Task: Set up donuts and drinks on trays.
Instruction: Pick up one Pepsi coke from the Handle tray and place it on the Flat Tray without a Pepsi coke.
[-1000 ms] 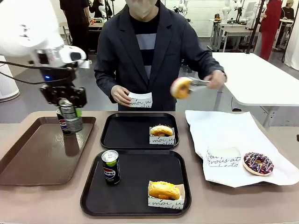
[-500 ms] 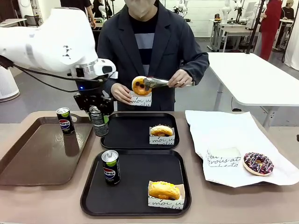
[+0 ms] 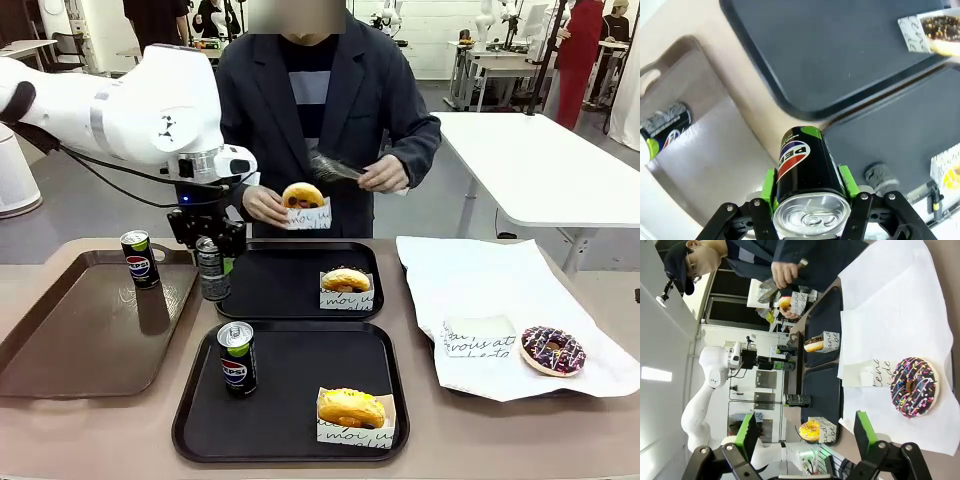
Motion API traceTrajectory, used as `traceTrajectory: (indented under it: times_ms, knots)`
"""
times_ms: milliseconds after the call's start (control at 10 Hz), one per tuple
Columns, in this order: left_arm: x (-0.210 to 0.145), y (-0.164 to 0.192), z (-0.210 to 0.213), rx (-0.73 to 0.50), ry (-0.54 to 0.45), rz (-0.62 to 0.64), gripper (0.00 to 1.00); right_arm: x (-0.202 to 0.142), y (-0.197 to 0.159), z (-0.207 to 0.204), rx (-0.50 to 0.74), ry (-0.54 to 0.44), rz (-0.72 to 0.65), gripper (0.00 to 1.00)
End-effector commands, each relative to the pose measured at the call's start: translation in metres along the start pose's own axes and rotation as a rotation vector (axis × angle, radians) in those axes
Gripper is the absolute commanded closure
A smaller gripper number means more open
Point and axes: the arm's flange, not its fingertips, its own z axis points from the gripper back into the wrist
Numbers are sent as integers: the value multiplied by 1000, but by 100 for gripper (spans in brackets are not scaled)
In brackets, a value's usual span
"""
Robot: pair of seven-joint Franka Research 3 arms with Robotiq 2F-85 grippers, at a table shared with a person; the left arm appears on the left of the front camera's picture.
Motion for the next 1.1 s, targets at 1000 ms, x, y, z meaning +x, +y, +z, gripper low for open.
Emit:
traceTrajectory:
  times_ms: [1000]
  knots:
    - [-135, 97, 67, -90, 116, -137, 41, 1, 0, 0, 11, 1, 5, 0]
